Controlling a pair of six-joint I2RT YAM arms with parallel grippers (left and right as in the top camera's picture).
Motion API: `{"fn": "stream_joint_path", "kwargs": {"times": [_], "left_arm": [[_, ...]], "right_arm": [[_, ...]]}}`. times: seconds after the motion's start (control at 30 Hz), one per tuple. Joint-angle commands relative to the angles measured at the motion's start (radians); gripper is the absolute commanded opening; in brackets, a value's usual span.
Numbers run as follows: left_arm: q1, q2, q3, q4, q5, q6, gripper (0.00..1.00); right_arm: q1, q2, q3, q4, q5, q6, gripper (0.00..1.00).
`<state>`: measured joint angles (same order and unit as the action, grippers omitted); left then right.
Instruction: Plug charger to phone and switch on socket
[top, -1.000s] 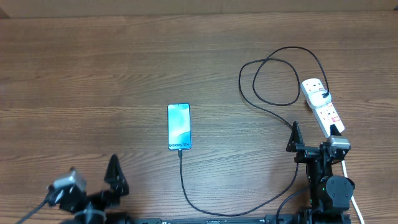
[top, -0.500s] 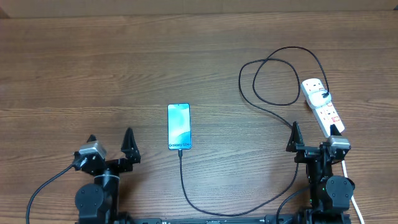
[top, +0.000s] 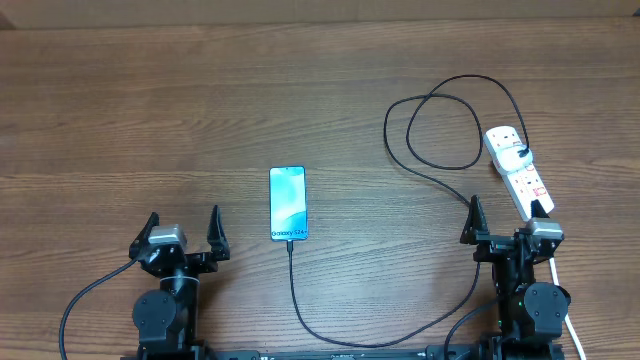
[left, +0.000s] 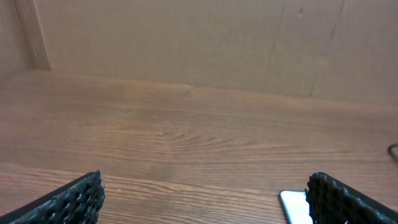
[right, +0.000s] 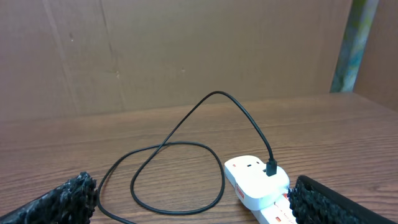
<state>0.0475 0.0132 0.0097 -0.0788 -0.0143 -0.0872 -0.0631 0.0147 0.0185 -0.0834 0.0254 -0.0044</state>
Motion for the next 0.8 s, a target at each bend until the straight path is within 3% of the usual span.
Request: {"fn": "stream_joint_path", "kwargs": {"times": [0.0,0.77], "left_arm": [[0.006,-0.011,-0.006,0.000,0.008,0.117,1.00],[0.005,-0.011,-0.005,0.001,0.026,0.099,1.00]], "right_arm": [[0.002,-0.012,-0.011,0.003,-0.002,-0.008,1.00],[0.002,-0.011,-0.011,0.003,-0.002,-0.008,1.00]]}}
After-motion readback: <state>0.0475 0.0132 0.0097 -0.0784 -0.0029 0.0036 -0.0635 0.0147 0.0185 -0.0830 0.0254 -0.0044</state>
